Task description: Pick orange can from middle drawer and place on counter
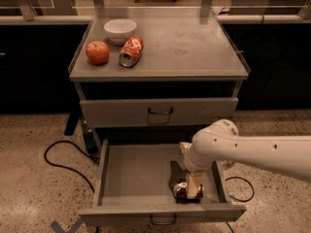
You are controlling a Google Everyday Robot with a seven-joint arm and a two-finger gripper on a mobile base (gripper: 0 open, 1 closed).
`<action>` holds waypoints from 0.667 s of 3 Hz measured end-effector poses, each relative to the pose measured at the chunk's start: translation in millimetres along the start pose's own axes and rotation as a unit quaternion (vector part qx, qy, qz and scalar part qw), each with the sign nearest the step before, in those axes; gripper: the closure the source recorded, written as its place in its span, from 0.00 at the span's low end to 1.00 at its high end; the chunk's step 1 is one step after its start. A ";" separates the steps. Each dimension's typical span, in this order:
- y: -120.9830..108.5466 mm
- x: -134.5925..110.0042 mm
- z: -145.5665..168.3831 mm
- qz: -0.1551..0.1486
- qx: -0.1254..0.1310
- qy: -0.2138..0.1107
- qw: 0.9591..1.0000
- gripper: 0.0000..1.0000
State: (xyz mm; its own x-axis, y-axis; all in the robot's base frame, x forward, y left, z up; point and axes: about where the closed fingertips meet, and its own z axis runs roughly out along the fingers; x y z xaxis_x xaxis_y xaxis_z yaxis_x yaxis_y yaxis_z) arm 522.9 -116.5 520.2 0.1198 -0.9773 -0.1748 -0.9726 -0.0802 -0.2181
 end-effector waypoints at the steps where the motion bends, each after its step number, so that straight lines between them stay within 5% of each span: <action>1: -13.3 51.4 -2.9 0.044 0.024 0.005 0.999 0.00; 2: -11.9 49.0 5.9 0.041 0.020 0.008 0.999 0.00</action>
Offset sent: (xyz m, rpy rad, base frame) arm 0.0142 -0.0393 -0.0034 0.0112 -0.0238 -0.0747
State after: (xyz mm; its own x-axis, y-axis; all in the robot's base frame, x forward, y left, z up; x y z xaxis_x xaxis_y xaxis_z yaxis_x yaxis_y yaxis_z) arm 541.5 -162.3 508.5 0.0361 -0.9832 -0.1787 -0.9705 0.0081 -0.2411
